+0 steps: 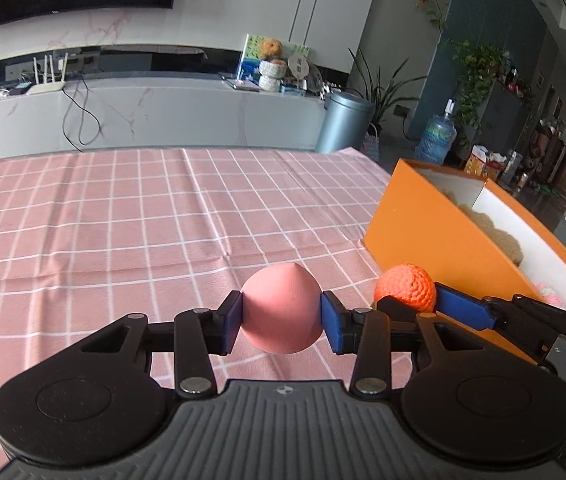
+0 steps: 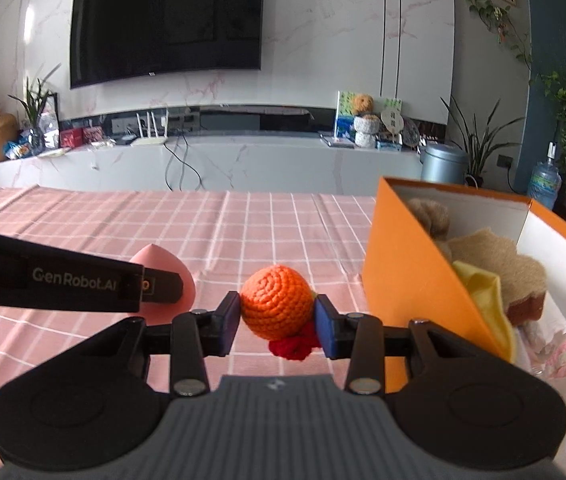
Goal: Organize soft objects
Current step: 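Lift and carry the pink sponge and orange ball over the box with both grippers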
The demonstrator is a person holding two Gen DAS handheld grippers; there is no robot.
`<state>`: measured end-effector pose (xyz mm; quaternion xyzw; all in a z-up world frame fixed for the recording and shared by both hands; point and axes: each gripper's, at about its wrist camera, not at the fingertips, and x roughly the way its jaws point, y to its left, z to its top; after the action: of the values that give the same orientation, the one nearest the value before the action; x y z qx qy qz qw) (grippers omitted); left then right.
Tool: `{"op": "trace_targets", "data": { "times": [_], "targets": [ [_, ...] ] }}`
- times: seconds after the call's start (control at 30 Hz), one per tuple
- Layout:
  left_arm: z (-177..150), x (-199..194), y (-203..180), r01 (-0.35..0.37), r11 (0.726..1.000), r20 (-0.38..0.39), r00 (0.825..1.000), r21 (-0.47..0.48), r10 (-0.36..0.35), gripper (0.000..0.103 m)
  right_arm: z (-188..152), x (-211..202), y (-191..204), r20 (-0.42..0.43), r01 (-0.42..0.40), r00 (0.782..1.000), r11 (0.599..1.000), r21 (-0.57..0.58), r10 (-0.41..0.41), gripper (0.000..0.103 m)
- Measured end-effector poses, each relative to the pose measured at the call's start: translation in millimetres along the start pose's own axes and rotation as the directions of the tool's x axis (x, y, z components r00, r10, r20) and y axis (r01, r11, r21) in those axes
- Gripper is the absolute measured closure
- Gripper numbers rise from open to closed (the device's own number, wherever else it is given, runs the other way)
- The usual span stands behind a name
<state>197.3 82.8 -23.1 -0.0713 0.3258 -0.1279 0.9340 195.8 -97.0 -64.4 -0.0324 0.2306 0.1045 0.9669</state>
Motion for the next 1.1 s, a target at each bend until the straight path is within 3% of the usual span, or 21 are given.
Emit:
{"op": "trace_targets", "data": {
  "times": [0.37, 0.6, 0.83, 1.1],
  "targets": [
    [-9.4, -59.2, -17.9, -0.024, 1.000, 0.054, 0.998, -0.015, 0.024, 0.055, 5.3, -73.0, -9.4, 0.075, -0.039, 0.997, 0.998, 0.040, 0.036, 0.063],
    [-14.0, -87.3, -41.5, -0.001, 1.000, 0.092, 0.996, -0.003, 0.001, 0.055, 8.2, -121.4, -32.4, 0.130, -0.044, 0.991, 0.997, 0.070, 0.035, 0.063],
    [-12.5, -100.2, -76.3, 0.074, 0.995, 0.127, 0.989, 0.060, -0.081, 0.055, 13.8, -162.5, -64.6, 0.165, -0.037, 0.986, 0.998, 0.056, 0.028, 0.063],
    [1.0, -86.3, -120.1, 0.214, 0.970, 0.088, 0.970, 0.116, -0.224, 0.055, 34.1, -183.7, -133.8, 0.050, -0.069, 0.997, 0.995, 0.078, 0.065, 0.063]
  ]
}}
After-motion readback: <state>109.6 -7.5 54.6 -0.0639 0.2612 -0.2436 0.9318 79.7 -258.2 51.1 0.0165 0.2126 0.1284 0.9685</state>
